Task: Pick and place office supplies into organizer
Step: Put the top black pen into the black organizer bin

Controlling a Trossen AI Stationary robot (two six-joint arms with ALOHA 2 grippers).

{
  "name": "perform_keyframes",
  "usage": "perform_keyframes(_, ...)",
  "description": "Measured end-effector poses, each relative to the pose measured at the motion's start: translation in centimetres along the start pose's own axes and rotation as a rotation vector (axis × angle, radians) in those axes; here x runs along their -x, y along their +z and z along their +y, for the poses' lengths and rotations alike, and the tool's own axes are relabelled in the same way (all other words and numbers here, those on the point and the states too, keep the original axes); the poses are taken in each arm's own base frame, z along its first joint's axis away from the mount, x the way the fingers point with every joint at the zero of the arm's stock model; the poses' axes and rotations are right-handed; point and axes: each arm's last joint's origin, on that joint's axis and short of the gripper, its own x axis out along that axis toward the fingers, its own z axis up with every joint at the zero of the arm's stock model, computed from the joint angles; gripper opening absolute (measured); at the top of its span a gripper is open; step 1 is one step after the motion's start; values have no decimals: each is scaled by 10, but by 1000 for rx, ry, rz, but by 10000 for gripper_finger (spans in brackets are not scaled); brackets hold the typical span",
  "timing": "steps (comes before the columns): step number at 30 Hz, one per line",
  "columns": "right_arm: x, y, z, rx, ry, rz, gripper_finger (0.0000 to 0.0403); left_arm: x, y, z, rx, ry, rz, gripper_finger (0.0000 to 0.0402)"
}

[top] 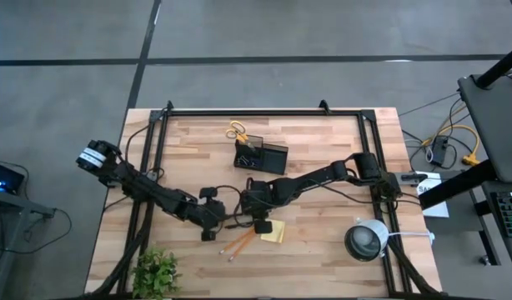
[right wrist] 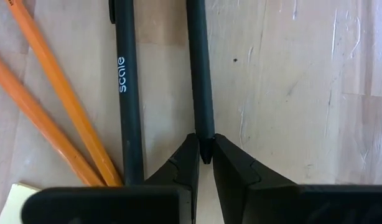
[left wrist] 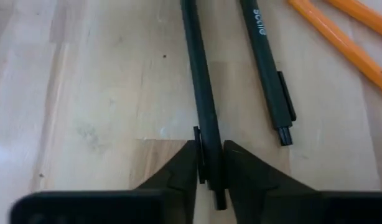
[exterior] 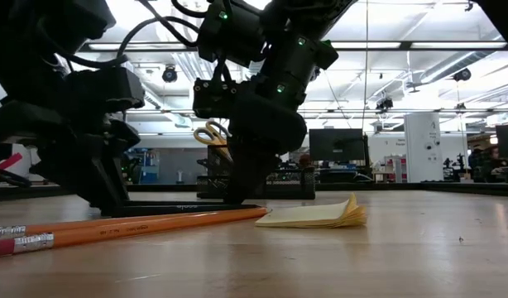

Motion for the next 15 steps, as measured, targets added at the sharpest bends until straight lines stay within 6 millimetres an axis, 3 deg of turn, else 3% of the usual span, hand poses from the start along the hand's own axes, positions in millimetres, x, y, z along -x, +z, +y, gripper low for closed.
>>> perform_keyframes(3,1,1,1,-3,1,0,27,-1,2,4,-9,-5,10,25)
perform_keyframes(15,19,4,0,-98,-16,-3,50,7,20,11,-154,65,96,8)
